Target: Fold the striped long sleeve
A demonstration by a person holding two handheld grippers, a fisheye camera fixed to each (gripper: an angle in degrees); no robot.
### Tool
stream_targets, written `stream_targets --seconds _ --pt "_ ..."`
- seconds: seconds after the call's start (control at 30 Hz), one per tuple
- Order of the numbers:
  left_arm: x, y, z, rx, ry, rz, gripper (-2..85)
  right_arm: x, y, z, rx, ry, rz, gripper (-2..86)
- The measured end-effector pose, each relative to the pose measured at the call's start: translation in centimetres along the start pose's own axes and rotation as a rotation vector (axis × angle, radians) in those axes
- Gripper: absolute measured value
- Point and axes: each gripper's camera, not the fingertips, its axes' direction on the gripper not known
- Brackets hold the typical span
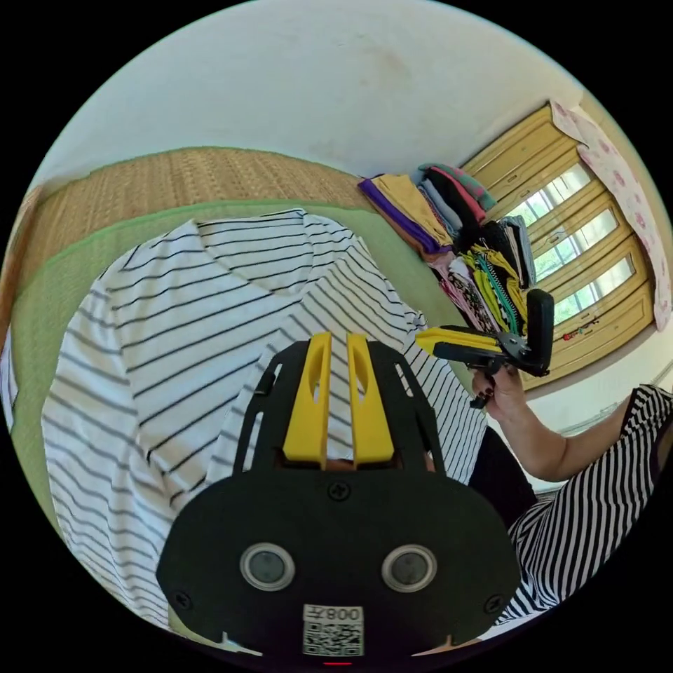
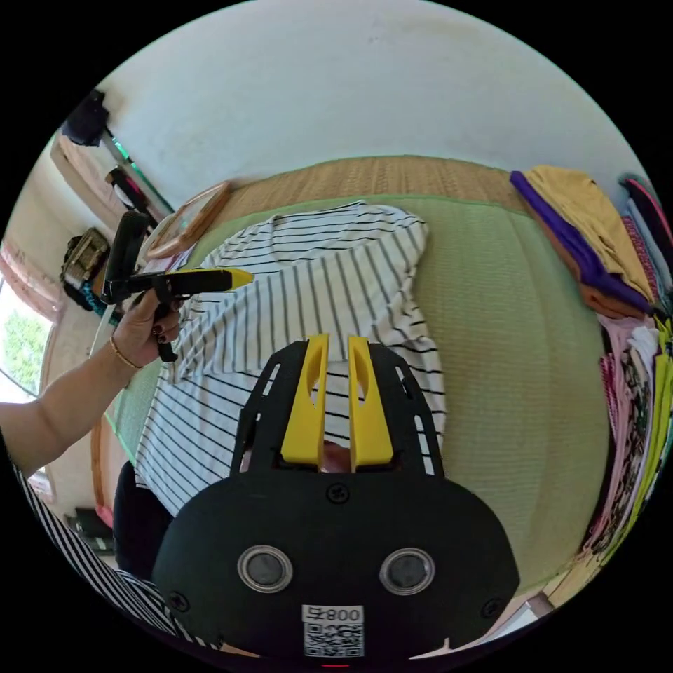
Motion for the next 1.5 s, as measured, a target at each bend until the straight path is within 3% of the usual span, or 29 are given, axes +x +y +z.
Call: stream_targets --seconds 0.27,0.53,0.93,1.2,1.33,1.5 --pt "6.1 -16.4 6.4 -0.069 -0.002 0.087 6.8 2.3 2.8 1.3 0.005 0.196 -0.059 6.9" --pt "11.6 -26.8 10.3 -0.206 -0.095 0.144 4.2 3.9 6.1 5.1 -0.044 0.189 -0.057 5.4" --pt "19.1 -33.8 4.1 -0.080 -0.028 0.179 0.7 13.3 12.2 2.0 0.093 -0.059 0.101 0.7" --pt "22.5 -37.7 5.8 -0.098 0.007 0.170 0.6 21.8 16.2 3.5 0.104 -0.189 0.253 0.9" --pt "22.9 -38.3 8.4 -0.187 -0.081 0.152 0.7 24.2 17.8 5.8 0.064 -0.231 0.288 1.0" --pt "23.4 -38.3 7.4 -0.139 -0.056 0.138 0.8 26.4 19.4 6.5 0.090 -0.290 0.312 1.1"
